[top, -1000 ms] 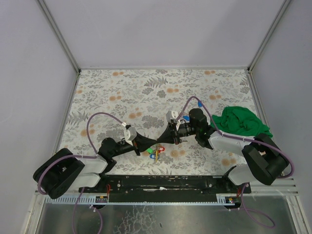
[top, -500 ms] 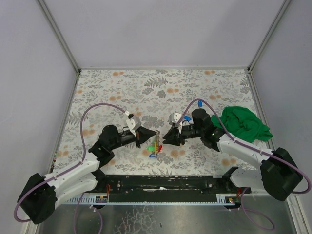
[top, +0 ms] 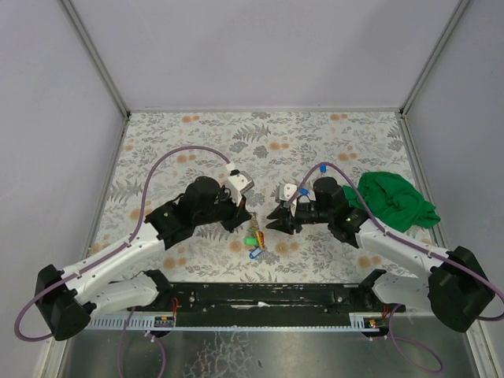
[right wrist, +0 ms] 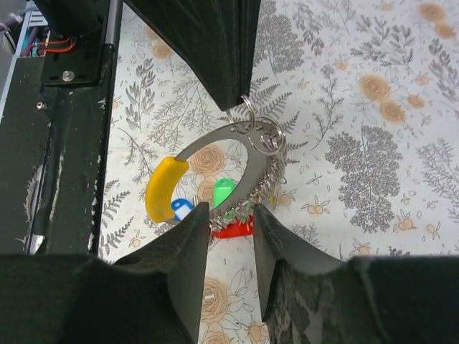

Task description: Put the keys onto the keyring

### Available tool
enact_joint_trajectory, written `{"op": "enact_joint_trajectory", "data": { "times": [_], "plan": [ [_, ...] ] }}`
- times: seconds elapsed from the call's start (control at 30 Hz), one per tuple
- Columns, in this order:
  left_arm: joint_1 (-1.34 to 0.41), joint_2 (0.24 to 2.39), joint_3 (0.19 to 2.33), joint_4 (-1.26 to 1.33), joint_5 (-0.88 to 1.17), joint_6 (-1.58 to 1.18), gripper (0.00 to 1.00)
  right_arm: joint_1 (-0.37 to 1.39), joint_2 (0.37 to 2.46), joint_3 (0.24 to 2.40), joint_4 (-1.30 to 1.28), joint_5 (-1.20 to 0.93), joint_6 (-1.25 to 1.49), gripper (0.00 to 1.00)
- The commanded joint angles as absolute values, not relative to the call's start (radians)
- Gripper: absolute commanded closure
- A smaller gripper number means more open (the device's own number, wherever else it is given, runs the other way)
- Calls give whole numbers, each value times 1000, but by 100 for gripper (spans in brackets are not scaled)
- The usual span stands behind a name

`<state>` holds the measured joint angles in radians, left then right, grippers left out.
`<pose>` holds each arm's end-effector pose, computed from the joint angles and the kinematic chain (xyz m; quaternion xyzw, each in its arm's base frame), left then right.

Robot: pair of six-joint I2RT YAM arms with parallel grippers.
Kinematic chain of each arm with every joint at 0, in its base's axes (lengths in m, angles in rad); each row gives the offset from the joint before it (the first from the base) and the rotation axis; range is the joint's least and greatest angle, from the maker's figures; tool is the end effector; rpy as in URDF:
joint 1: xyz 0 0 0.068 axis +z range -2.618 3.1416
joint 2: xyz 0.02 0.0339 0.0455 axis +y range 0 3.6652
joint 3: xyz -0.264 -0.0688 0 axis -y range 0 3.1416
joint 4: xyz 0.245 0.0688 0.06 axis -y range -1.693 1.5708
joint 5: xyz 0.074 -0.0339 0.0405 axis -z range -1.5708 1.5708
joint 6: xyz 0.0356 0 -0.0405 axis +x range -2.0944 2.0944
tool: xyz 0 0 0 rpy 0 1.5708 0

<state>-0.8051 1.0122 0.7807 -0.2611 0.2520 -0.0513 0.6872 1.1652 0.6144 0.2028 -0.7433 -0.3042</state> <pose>0.1515 -0.1704 0.2883 0.3733 0.7679 -0.3096 0.4185 0.1781 0.1773 0.2448 -0.5463 0.5720 0.3937 0.4684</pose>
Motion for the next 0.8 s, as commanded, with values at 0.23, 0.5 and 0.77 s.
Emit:
{"op": "enact_joint_trajectory", "data": {
  "times": [0.23, 0.5, 0.77],
  "plan": [
    [-833, 1178, 1022, -717, 245, 143, 100, 690, 1159, 447, 808, -814, -119, 60],
    [-868, 1229, 1106, -776, 260, 247, 100, 690, 1314, 481, 1025, -904, 17, 58],
    [-889, 1253, 1137, -789, 279, 301, 100, 690, 1434, 478, 1230, -948, 120, 59]
  ]
}}
